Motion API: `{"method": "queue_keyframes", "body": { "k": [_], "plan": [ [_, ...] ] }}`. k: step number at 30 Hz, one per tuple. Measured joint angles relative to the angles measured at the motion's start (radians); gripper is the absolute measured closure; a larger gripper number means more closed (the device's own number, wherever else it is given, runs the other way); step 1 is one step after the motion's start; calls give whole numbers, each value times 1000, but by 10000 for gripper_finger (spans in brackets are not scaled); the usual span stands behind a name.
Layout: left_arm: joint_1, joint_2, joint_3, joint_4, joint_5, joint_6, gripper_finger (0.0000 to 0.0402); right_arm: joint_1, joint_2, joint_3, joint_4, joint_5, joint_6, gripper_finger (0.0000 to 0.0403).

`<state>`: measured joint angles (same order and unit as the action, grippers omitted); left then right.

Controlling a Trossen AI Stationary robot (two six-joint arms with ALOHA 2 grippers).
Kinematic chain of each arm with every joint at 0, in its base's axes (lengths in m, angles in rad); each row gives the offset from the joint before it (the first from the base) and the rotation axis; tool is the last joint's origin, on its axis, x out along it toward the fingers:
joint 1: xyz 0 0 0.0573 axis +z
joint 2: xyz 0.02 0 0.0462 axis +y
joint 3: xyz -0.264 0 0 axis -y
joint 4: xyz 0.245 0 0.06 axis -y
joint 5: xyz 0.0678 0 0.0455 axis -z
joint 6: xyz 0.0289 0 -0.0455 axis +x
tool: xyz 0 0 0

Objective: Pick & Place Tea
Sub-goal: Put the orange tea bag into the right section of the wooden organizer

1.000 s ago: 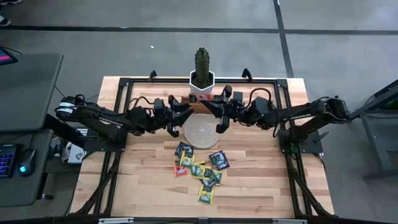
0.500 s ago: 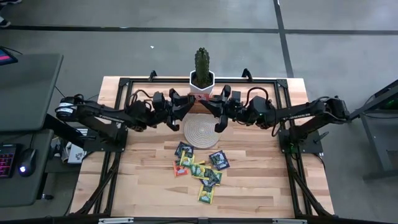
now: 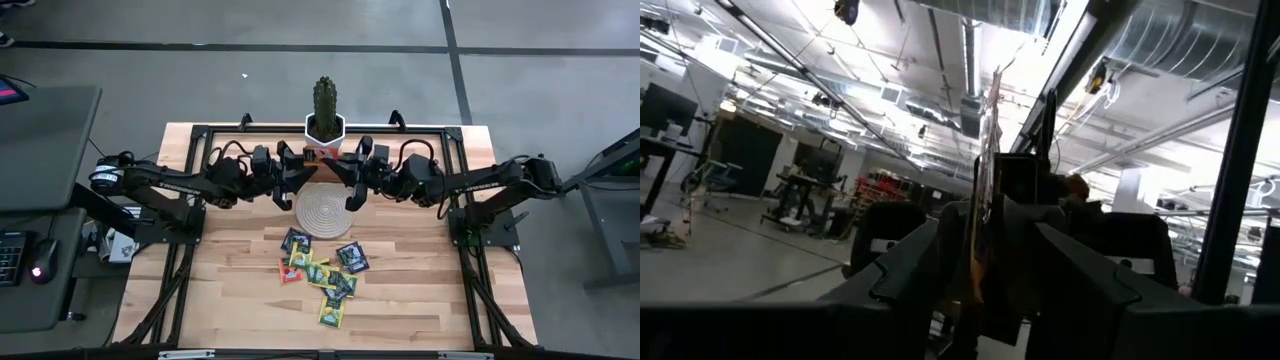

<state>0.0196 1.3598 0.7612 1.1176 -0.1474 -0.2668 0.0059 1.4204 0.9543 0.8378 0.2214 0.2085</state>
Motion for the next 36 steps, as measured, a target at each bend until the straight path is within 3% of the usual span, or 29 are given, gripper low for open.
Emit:
{"method": "queue_keyframes", "body": {
  "k": [13,27,36],
  "plan": [
    [0,0,0,-7,-25,0,248,0,0,0,20,4,1,399],
    [0,0,-1,-14,-31,2,391,0,0,0,20,4,11,399],
    [0,0,-1,-14,-31,27,401,1,0,0,14,10,18,397]
  ]
}}
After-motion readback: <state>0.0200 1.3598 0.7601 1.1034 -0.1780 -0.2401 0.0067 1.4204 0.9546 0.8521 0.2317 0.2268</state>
